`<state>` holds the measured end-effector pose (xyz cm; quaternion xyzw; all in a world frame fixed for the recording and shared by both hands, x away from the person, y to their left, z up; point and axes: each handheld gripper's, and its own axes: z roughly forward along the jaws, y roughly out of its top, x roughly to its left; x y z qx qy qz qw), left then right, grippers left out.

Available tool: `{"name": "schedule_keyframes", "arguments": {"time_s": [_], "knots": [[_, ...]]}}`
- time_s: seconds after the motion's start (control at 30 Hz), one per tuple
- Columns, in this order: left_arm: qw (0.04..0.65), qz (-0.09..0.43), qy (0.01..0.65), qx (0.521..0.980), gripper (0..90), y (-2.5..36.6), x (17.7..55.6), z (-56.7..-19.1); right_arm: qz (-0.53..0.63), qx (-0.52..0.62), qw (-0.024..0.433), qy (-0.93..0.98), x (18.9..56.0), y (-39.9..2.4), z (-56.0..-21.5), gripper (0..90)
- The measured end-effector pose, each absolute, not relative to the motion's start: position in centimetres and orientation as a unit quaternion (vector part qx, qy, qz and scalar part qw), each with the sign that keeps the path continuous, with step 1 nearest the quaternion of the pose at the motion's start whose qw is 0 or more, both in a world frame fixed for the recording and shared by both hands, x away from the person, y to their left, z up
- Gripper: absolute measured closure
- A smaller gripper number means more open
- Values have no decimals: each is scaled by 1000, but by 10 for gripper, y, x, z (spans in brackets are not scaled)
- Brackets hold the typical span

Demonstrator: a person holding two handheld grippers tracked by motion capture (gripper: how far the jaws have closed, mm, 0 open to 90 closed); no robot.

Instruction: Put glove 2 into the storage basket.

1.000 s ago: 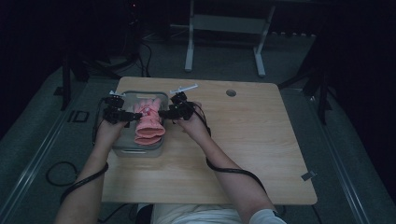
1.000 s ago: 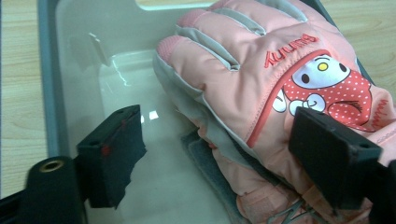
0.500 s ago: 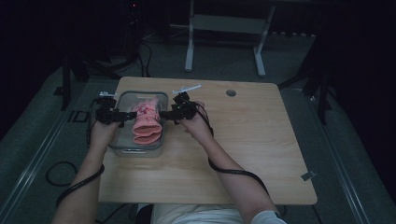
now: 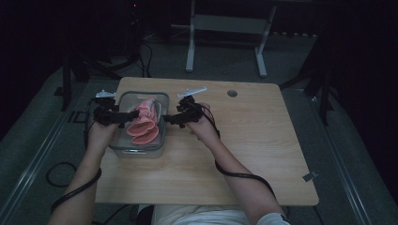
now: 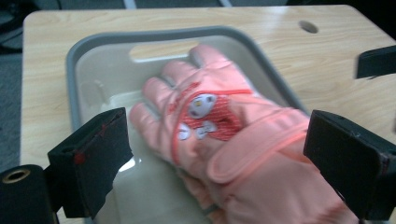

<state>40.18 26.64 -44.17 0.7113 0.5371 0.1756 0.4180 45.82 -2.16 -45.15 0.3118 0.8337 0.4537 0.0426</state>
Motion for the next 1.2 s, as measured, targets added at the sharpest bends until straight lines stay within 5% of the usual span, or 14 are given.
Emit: {"name": "schedule_keyframes", "arguments": {"time_s": [0.67, 1.2], "knots": [[481, 143, 399, 767, 69, 179, 352, -408, 450, 292, 68, 841, 441, -62, -453, 193], [496, 83, 317, 804, 69, 115, 330, -433, 444, 284, 94, 844, 425, -104, -467, 184]]}}
